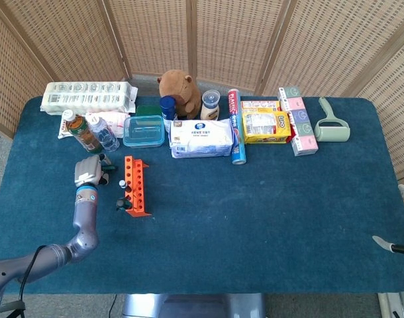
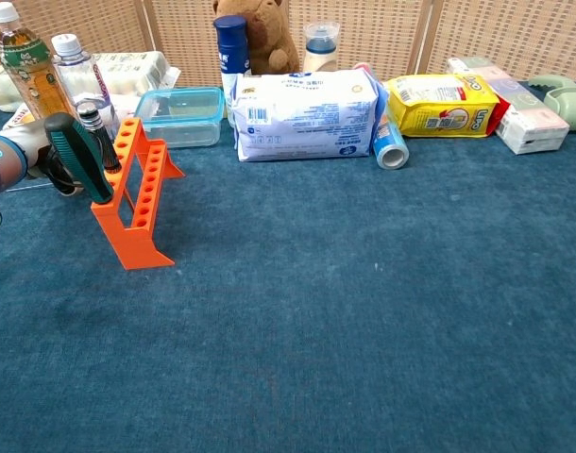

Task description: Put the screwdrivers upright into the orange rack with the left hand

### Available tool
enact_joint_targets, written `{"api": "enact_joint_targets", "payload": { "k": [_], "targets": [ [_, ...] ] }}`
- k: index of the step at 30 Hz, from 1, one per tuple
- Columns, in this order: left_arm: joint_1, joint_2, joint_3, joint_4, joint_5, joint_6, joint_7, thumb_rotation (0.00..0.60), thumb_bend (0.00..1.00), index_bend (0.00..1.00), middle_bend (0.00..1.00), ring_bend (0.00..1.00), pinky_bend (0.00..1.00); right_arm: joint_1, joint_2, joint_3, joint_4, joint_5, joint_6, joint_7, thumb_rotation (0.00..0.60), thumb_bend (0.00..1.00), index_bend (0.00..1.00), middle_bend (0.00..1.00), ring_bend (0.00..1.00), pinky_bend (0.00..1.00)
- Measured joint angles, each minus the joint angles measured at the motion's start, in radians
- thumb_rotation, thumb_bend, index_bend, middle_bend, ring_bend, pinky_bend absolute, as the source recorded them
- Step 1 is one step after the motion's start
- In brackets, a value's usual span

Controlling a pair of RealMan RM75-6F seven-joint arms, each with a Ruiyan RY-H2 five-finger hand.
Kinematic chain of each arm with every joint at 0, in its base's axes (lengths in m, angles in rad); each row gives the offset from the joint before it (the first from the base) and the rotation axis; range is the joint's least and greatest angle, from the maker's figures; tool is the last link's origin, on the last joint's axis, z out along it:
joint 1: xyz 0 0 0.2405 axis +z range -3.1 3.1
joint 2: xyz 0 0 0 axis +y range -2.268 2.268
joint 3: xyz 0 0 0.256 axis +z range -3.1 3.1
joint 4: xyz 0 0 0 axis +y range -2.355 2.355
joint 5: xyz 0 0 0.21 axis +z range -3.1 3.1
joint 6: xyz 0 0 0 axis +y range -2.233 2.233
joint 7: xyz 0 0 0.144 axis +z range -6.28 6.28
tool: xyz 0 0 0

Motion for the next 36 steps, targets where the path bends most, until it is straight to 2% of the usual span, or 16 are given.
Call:
{"api": "enact_joint_targets", "payload": {
  "k": [7, 16, 22, 28, 36],
  "targets": [
    [-0.004, -0.017, -0.012, 0.021, -0.005, -0.007, 0.017, 0.6, 0.43, 0.43, 1.0, 1.0, 1.0, -0.001, 0.001, 0.0, 0.0, -0.001, 0.0, 0.004, 0.6, 0.0, 0.02, 0.02, 0.0, 0.0],
    [-0.004, -0.029, -0.022, 0.032, -0.015, -0.002, 0.046, 0.6, 0.43, 0.58, 1.0, 1.0, 1.0, -0.005, 0.003, 0.002, 0.001, -0.002, 0.007, 0.01, 0.6, 0.0, 0.02, 0.02, 0.0, 0.0],
    [0.003, -0.019, -0.035, 0.013, -0.011, 0.01, 0.045, 0.6, 0.43, 0.59, 1.0, 1.0, 1.0, -0.007, 0.005, 0.002, 0.002, -0.006, 0.009, 0.016, 0.6, 0.0, 0.02, 0.02, 0.0, 0.0],
    [0.02, 0.021, -0.052, -0.066, 0.004, 0.029, 0.026, 0.6, 0.43, 0.59, 1.0, 1.0, 1.0, -0.009, 0.005, 0.001, 0.0, -0.012, 0.014, 0.016, 0.6, 0.0, 0.02, 0.02, 0.0, 0.0],
    [0.086, 0.167, -0.089, -0.323, 0.049, 0.069, -0.053, 0.6, 0.43, 0.59, 1.0, 1.0, 1.0, -0.009, 0.003, -0.001, -0.005, -0.013, 0.013, 0.002, 0.6, 0.0, 0.02, 0.02, 0.0, 0.0]
  ]
}}
